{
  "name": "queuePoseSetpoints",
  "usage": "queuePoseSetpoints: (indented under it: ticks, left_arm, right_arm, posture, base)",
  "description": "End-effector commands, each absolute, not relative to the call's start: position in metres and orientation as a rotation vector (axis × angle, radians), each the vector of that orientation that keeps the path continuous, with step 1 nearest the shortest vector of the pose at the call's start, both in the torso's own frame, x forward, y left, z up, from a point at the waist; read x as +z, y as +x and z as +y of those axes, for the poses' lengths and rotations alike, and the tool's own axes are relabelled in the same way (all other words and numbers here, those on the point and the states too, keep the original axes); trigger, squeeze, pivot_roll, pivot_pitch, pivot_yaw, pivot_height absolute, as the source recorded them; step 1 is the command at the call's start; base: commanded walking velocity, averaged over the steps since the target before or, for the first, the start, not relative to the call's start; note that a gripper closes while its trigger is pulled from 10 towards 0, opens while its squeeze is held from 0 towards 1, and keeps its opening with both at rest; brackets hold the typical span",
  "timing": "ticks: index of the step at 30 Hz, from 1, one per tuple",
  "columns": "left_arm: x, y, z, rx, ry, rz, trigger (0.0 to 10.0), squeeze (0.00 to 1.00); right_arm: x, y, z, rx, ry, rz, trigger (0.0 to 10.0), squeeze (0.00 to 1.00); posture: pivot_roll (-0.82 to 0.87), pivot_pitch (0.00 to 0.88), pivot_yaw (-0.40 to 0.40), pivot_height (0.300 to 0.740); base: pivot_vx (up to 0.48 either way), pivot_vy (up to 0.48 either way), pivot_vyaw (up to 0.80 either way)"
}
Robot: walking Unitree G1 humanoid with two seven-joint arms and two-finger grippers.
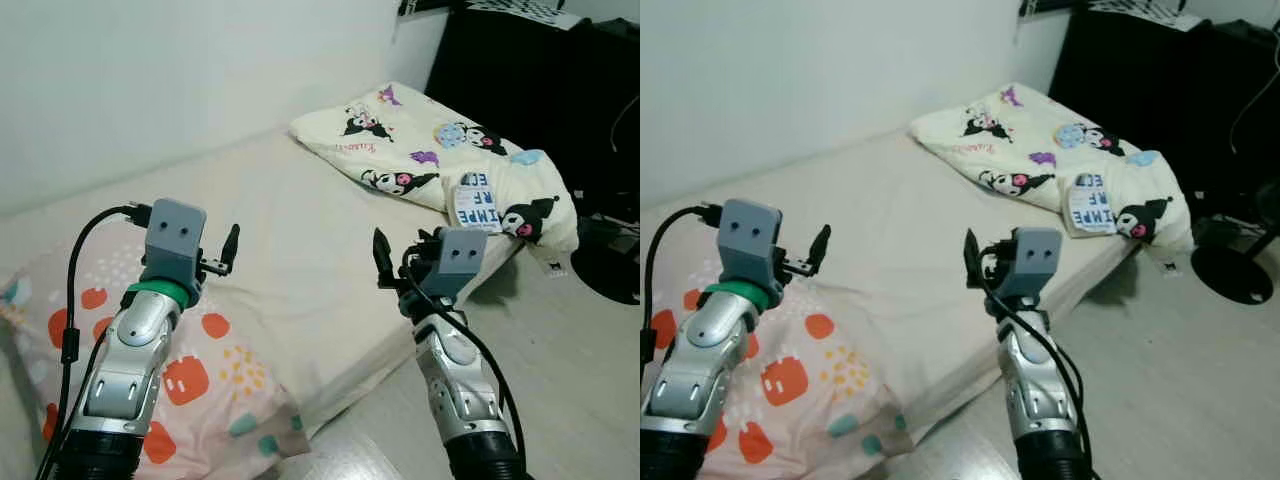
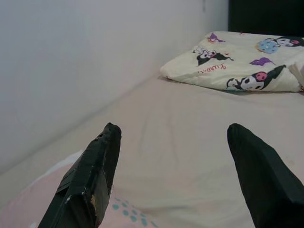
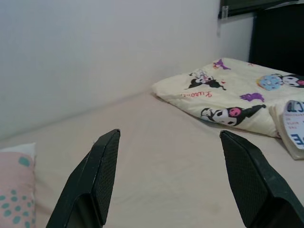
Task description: Clean up the room
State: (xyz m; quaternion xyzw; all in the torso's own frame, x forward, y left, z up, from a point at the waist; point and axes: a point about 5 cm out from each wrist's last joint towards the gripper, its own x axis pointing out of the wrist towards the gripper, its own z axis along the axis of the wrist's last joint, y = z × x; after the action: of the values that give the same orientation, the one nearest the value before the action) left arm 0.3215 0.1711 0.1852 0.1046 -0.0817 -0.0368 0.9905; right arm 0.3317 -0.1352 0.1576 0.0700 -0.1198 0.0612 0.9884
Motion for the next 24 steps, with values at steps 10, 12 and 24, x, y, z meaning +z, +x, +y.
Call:
queuePoseSetpoints:
  ticks: [10, 12, 24]
  left_arm:
    - [0.175, 0.317, 0.169, -0.089, 0.244, -0.142, 10.0, 0.0]
    - [0.175, 0.317, 0.169, -0.089, 0.244, -0.142, 10.0, 0.0]
    - [0.168, 0.314, 0.169, -0.08, 0.244, -0.124, 10.0, 0.0]
  right_arm:
    - [0.147, 0.328, -0.126, 0.185, 0.128, -0.189, 10.0, 0.0]
    - [0.147, 0.328, -0.126, 0.185, 0.128, -0.189, 10.0, 0.0]
    - [0.145, 0.328, -0.12, 0.218, 0.099, -0.181, 10.0, 0.0]
  posture:
    - [0.05, 0.068, -0.008, 0.74]
    - [0.05, 0.068, -0.008, 0.74]
    - [0.06, 0.071, -0.019, 0.74]
  base:
    - [0.0, 0.0, 0.0]
    - [0.0, 0.0, 0.0]
    - [0.0, 0.0, 0.66]
